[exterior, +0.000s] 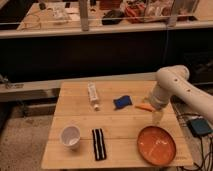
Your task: Move the arm in a circular motion
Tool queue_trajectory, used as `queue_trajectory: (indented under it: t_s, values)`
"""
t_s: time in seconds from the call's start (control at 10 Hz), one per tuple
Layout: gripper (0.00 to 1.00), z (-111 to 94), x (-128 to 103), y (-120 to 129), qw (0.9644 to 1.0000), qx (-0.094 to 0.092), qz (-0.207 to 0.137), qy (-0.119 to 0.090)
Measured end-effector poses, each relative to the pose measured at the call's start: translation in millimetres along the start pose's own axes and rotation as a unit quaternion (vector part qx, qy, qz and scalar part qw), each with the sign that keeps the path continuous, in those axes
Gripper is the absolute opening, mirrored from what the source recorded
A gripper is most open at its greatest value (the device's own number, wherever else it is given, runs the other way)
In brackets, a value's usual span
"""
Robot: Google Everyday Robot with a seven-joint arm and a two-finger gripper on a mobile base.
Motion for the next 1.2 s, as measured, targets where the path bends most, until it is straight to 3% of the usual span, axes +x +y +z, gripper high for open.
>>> queue_trajectory:
  t_s: [0.1, 0.3, 0.5, 0.8, 1.0, 1.1, 1.2]
  values:
    - [0.80, -5, -13, 2, 0.9999, 0.004, -0.015, 0.004]
    - [0.80, -16, -61, 4, 0.9978, 0.013, -0.064, 0.007]
    - [0.80, -24, -115, 5, 0.9927, 0.021, -0.118, 0.011]
    - [0.80, -33, -192, 6, 0.9797, 0.025, -0.197, 0.023]
    - [0.80, -33, -246, -10, 0.9673, 0.027, -0.249, 0.039]
    - [0.80, -32, -263, -21, 0.9626, 0.030, -0.266, 0.042]
    - [0.80, -31, -275, -39, 0.9602, 0.031, -0.274, 0.046]
